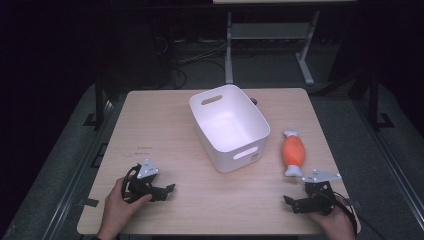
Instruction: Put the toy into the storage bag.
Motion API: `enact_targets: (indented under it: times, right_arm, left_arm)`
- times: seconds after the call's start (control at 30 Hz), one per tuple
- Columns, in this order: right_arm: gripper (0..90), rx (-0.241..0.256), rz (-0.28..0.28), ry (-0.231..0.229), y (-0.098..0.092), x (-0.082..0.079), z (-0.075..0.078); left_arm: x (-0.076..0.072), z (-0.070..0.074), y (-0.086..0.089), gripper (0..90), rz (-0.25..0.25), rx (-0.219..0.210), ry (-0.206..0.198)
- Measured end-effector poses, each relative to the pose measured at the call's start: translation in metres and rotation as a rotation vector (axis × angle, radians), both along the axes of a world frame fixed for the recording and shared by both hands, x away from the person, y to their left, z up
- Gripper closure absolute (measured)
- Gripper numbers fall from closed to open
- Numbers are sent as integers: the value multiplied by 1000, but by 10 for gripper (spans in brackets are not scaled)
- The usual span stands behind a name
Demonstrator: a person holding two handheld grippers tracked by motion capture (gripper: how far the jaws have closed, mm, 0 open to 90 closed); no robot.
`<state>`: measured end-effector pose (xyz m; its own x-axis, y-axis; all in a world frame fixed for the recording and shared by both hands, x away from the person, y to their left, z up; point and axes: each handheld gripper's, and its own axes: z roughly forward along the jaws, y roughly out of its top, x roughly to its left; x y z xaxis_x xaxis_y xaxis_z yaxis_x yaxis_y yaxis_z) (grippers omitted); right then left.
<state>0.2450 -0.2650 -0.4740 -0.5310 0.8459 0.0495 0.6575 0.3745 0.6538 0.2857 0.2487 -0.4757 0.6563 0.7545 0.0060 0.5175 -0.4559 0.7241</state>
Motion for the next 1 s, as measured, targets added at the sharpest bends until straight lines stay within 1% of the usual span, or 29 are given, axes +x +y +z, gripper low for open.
enact_targets:
  times: [0.03,0.1,0.17,0.4,0.47,0.53,0.57,0.6,0.77,0.87,0.97,1.0]
  right_arm:
    - [19,-2,2,-6,-1,0,1]
    - [19,7,-14,2,-3,1,4]
    - [19,8,-15,-1,-4,2,5]
    - [19,22,-41,-2,-9,7,17]
    - [19,19,-40,-4,-10,7,18]
    - [19,19,-54,-7,-13,10,24]
    - [19,19,-54,-7,-13,10,24]
    - [19,21,-63,-12,-14,12,29]
    - [19,38,-74,-21,-19,18,37]
    - [19,38,-83,-18,-18,22,40]
    - [19,38,-88,-25,-19,26,42]
    - [19,42,-92,-28,-19,30,45]
  left_arm:
    - [0,0,0,127,0,0,0]
    - [0,0,0,127,0,0,0]
    - [0,0,0,127,0,0,0]
    - [0,0,0,127,0,0,0]
    - [0,0,0,127,0,0,0]
    - [0,0,0,127,0,0,0]
    - [0,0,0,127,0,0,0]
    - [0,0,0,127,0,0,0]
    - [0,0,0,127,0,1,1]
    - [0,0,0,127,0,0,0]
    - [0,0,0,127,0,0,0]
    - [0,0,0,127,0,0,0]
